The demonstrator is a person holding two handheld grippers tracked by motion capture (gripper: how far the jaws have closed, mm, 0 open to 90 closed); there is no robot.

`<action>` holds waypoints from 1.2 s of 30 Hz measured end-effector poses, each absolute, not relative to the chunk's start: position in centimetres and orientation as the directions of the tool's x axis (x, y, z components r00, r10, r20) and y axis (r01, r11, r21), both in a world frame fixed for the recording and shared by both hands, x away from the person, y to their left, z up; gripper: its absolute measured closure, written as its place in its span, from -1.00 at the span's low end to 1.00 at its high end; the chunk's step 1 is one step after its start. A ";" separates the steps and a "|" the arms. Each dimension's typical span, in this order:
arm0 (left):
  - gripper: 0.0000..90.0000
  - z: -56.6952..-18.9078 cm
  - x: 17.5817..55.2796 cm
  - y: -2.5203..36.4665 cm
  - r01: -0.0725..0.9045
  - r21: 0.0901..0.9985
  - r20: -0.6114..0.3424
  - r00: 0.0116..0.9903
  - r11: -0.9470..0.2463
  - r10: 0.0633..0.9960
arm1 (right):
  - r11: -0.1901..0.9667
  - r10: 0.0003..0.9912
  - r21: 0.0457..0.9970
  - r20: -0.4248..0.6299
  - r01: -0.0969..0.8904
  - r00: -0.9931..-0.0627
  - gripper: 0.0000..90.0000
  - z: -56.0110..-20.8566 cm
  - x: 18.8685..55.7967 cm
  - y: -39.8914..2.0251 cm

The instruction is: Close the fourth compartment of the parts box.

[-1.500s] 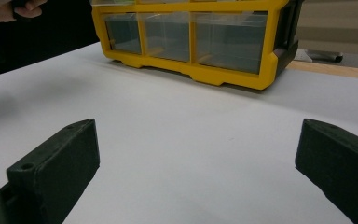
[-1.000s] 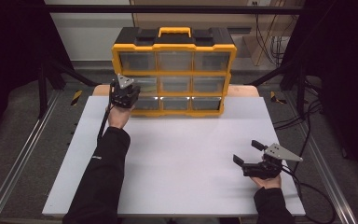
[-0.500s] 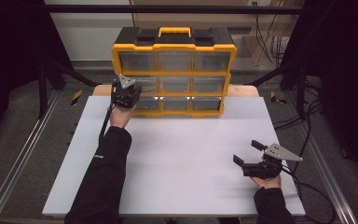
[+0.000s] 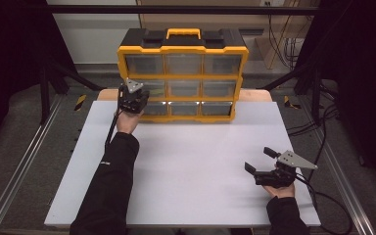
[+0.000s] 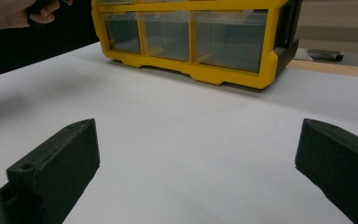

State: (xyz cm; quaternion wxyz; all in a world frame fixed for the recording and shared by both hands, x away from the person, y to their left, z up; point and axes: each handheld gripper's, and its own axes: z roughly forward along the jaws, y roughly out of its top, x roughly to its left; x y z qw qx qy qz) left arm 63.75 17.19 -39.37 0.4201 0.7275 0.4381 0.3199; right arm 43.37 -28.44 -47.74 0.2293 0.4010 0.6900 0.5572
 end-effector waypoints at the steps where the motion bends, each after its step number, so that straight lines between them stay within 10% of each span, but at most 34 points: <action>1: 1.00 -39.4 63.8 17.2 0.369 0.892 0.097 0.411 -0.263 0.906 | 0.059 0.809 0.953 0.130 0.298 -0.573 -0.99 -47.7 43.4 -28.4; 36: 0.93 -37.8 59.5 18.4 0.302 0.925 0.063 0.474 -0.229 0.878 | 0.052 0.811 0.953 0.135 0.299 -0.570 -0.99 -47.7 43.4 -28.5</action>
